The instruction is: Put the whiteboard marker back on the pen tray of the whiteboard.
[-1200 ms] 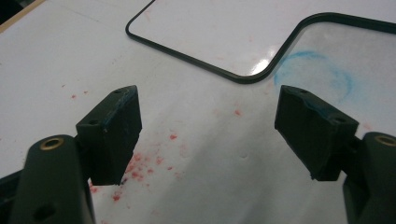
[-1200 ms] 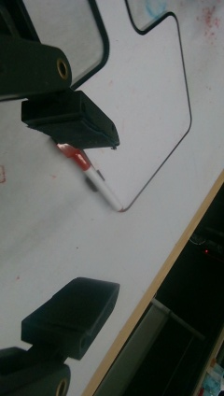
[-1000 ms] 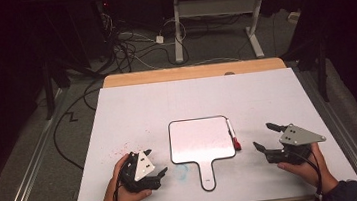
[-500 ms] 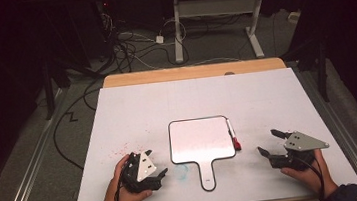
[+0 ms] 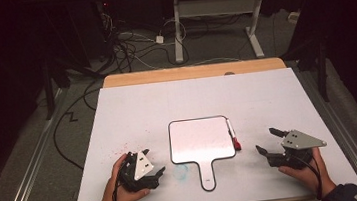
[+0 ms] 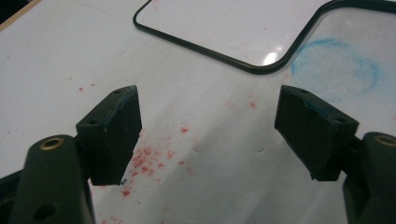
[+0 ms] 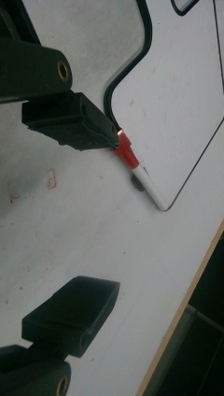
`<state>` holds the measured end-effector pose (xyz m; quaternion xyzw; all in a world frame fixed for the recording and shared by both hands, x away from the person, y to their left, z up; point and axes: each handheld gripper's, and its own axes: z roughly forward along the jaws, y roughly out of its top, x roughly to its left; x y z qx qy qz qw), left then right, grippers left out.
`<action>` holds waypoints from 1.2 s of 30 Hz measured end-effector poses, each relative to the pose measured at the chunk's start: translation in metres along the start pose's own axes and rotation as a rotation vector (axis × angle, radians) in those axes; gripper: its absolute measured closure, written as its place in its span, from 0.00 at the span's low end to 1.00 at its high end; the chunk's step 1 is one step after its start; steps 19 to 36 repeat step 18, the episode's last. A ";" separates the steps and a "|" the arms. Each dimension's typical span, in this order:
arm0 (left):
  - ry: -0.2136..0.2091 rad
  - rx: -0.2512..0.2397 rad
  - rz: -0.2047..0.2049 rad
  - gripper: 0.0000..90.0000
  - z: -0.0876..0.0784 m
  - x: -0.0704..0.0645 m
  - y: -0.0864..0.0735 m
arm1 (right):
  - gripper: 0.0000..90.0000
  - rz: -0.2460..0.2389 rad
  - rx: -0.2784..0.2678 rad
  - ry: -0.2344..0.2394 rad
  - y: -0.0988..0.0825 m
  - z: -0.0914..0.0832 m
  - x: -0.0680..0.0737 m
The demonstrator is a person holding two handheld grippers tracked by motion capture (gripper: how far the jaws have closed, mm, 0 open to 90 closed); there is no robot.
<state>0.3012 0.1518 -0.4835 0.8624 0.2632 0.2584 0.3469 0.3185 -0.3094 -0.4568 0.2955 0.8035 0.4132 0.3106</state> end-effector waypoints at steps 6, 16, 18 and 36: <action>0.002 0.000 -0.003 0.24 -0.001 -0.003 0.002 | 0.29 -0.010 -0.002 -0.005 -0.001 -0.005 0.000; 0.007 0.017 -0.036 0.24 0.003 0.001 0.000 | 0.29 -0.026 -0.003 -0.015 0.003 -0.006 0.002; 0.011 0.020 -0.036 0.24 0.004 0.001 0.000 | 0.30 -0.024 -0.003 -0.011 0.003 -0.006 0.002; 0.011 0.020 -0.036 0.24 0.004 0.001 0.000 | 0.30 -0.024 -0.003 -0.011 0.003 -0.006 0.002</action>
